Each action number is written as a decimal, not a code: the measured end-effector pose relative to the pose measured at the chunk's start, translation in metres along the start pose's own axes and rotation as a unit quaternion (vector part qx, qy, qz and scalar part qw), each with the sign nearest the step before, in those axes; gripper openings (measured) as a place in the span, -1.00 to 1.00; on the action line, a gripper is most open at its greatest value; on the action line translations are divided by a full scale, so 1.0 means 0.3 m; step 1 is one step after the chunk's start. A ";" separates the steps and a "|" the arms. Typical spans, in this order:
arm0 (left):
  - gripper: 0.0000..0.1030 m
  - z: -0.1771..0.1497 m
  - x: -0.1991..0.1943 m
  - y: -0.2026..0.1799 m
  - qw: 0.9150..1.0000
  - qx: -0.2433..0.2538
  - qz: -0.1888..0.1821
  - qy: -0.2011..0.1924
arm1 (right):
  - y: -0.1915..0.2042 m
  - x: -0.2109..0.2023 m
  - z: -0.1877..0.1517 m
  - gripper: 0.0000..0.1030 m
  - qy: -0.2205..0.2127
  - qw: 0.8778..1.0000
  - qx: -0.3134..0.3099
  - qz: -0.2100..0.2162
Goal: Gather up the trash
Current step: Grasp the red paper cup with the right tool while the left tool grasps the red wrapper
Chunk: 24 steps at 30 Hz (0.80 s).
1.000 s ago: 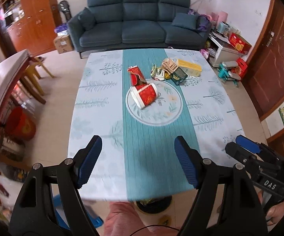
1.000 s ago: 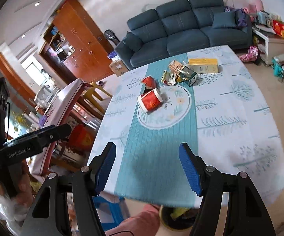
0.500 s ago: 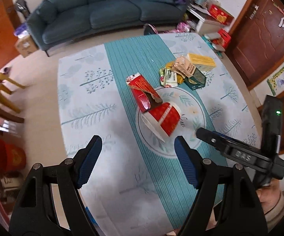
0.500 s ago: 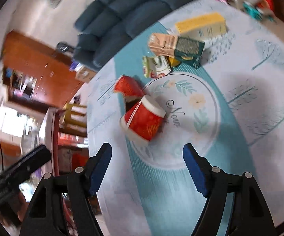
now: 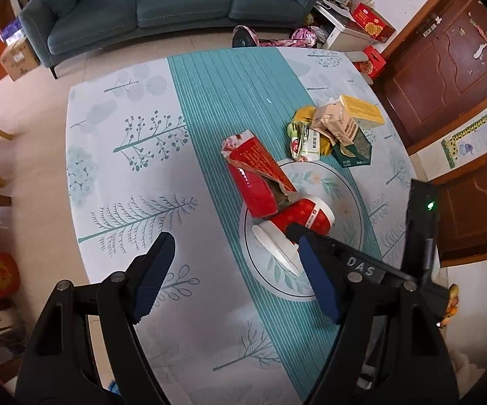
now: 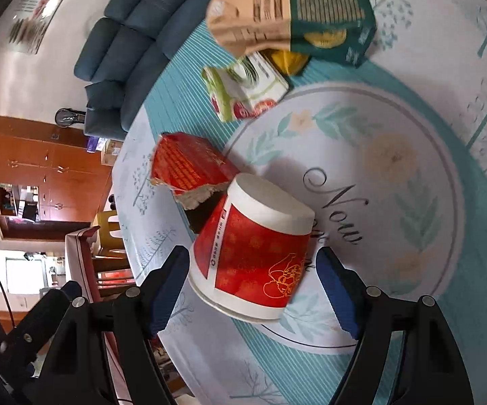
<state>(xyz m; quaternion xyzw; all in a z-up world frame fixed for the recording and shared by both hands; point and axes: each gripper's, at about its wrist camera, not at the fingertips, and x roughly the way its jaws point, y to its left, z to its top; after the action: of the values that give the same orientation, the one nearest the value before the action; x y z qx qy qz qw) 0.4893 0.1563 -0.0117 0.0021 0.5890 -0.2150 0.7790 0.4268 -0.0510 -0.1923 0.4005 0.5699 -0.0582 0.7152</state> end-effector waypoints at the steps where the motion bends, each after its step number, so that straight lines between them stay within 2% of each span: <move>1: 0.42 -0.001 0.001 0.003 1.000 -0.002 -0.002 0.001 | 0.001 0.007 -0.001 0.55 -0.008 1.000 0.003 0.003; 4: 0.42 0.003 0.013 0.013 1.000 -0.005 -0.005 0.002 | 0.005 0.027 0.001 0.52 -0.020 1.000 0.006 0.007; 5: 0.42 0.004 0.015 0.015 1.000 -0.006 -0.006 0.002 | 0.004 0.032 -0.002 0.38 -0.022 1.000 0.006 0.008; 9: 0.42 0.022 0.034 0.014 1.000 -0.011 -0.011 0.006 | 0.008 0.038 -0.010 0.22 -0.023 1.000 0.003 0.017; 12: 0.42 0.043 0.057 0.008 1.000 -0.018 -0.018 0.011 | -0.009 0.023 -0.022 0.18 -0.026 0.999 0.006 0.021; 18: 0.42 0.106 0.136 -0.021 0.998 -0.034 -0.033 0.028 | -0.065 -0.056 -0.013 0.07 -0.050 0.999 0.010 0.001; 24: 0.42 0.181 0.276 -0.053 0.995 -0.065 -0.045 0.061 | -0.115 -0.116 0.007 -0.01 -0.081 0.996 0.022 -0.007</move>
<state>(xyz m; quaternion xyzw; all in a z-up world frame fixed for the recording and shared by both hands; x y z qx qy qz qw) 0.5514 0.1004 -0.0671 -0.0618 0.6481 -0.2100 0.7295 0.3980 -0.0885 -0.1797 0.4063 0.5114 -0.1081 0.7495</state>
